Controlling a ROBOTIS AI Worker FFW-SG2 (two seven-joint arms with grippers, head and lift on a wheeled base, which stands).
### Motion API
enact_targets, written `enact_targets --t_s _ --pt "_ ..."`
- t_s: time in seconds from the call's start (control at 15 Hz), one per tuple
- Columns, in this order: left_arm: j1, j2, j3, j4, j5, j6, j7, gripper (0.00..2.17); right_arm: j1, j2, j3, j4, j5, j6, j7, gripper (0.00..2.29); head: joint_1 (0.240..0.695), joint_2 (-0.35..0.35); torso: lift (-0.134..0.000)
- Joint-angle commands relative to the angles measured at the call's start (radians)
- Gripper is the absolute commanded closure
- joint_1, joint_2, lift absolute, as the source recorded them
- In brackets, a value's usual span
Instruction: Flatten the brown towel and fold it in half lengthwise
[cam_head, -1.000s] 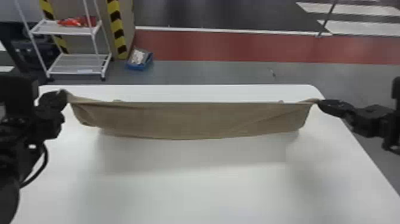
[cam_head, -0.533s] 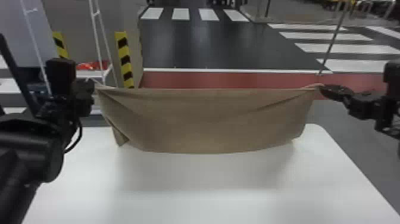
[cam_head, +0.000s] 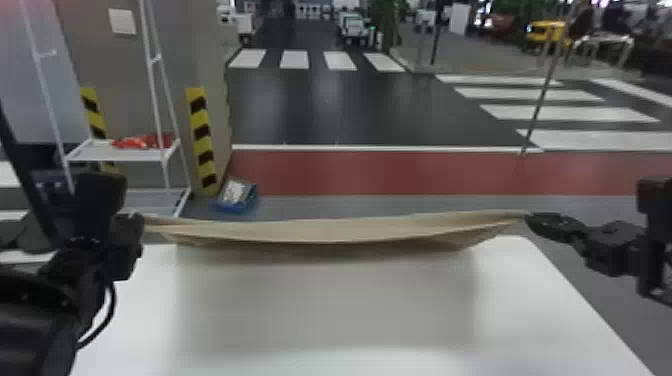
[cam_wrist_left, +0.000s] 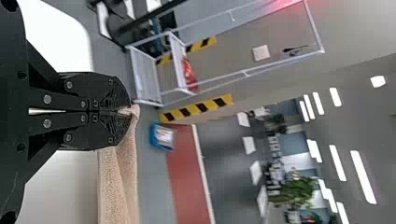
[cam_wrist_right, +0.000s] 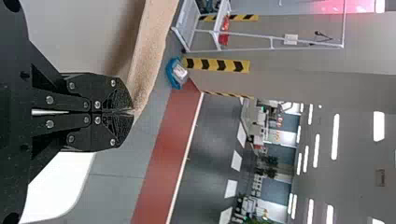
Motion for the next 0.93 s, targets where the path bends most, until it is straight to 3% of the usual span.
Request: enact_targets --t_s 0.0,0.07,0.13,0.2,0.53,0.87 --pt "0.195 -0.009 0.032 -0.199 -0.075 0.211 0.002 1.73 0.172 -0.002 -0.087 -0.096 -0.066 0.025 0.031 1.74 0.539 -0.072 -0.128" --pt "0.239 -0.028 0.037 -0.258 -0.101 0.331 0.013 1.73 0.232 0.001 -0.126 -0.119 -0.080 0.031 0.039 1.74 0.584 -0.072 -0.128" --pt "0.273 -0.034 0.037 -0.301 -0.102 0.426 0.026 1.73 0.284 0.004 -0.158 -0.151 -0.096 0.031 0.045 1.74 0.665 -0.076 -0.128" --pt "0.308 -0.035 0.037 -0.344 -0.102 0.481 0.026 1.73 0.326 0.007 -0.184 -0.177 -0.113 0.037 0.050 1.74 0.695 -0.082 -0.128" --pt "0.483 -0.035 0.062 -0.505 -0.110 0.515 0.026 1.73 0.499 0.031 -0.284 -0.273 -0.175 0.043 0.102 1.74 0.695 -0.121 -0.128" --pt "0.512 -0.052 0.069 -0.615 -0.102 0.665 0.026 1.73 0.517 0.034 -0.322 -0.295 -0.196 0.043 0.120 1.74 0.695 -0.161 -0.128"
